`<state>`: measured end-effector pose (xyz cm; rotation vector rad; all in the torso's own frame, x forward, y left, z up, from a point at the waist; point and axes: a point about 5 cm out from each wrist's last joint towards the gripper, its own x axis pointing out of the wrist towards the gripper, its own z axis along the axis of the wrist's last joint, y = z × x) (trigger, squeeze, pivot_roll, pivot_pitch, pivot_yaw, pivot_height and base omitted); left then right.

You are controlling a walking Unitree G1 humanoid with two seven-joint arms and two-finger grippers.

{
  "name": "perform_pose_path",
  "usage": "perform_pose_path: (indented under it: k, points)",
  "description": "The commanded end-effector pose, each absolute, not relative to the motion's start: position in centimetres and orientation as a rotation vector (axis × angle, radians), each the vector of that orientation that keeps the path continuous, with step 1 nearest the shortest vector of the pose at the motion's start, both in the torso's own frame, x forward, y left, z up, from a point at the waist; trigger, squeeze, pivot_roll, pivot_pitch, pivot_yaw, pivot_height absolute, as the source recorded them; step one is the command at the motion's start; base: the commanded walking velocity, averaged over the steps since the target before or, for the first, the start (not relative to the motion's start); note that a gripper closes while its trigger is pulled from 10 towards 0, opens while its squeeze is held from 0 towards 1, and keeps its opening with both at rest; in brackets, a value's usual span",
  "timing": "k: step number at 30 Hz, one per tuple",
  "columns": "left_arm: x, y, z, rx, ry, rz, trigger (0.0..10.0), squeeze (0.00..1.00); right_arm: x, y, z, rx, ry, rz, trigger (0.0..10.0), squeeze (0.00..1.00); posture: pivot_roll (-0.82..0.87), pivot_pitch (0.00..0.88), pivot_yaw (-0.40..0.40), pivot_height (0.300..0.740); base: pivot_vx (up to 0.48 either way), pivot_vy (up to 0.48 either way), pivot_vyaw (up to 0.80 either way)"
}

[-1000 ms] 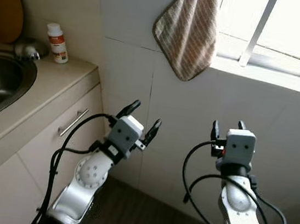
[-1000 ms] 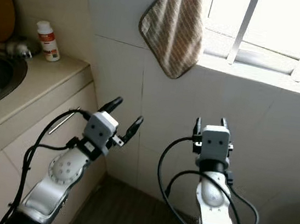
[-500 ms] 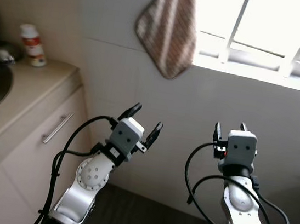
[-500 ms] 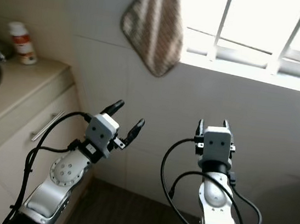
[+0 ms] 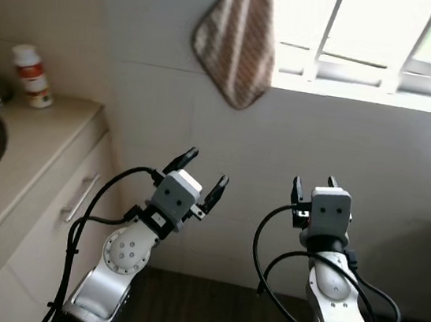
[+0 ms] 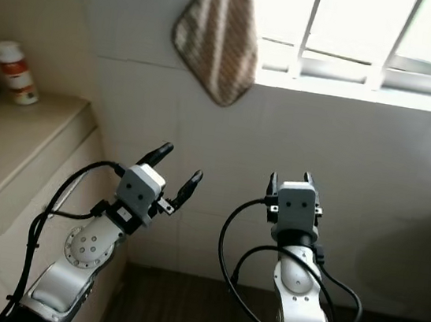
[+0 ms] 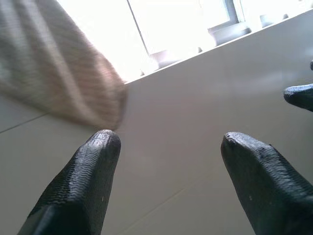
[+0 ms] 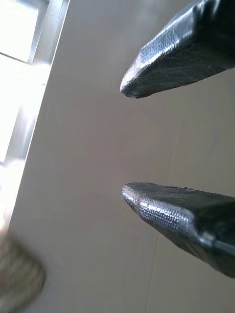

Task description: Kitchen organization

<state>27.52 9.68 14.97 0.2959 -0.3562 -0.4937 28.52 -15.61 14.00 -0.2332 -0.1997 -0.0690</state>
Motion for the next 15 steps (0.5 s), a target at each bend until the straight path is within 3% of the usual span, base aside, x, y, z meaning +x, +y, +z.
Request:
perform_pose_path:
  k: [1, 11, 15]
  points:
    - [27.4, 9.23, 15.14, 0.305, -0.37, -0.52, 10.0, 0.0, 28.62, -15.89, 14.16, -0.251, -0.205, -0.08, 10.0, 0.0, -0.03, 0.0, -0.005, 0.74, 0.0, -0.48, -0.8]
    - [27.39, 9.25, 15.14, 0.303, -0.373, -0.521, 10.0, 0.0, 28.77, -15.79, 14.11, -0.253, -0.204, -0.079, 10.0, 0.0, -0.03, 0.0, -0.007, 0.74, 0.0, -0.48, -0.8]
    - [27.39, 9.41, 15.34, 0.272, -0.39, -0.508, 10.0, 0.0, 28.8, -15.8, 14.12, -0.252, -0.203, -0.08, 10.0, 0.0, -0.03, 0.0, -0.007, 0.74, 0.0, -0.07, -0.8]
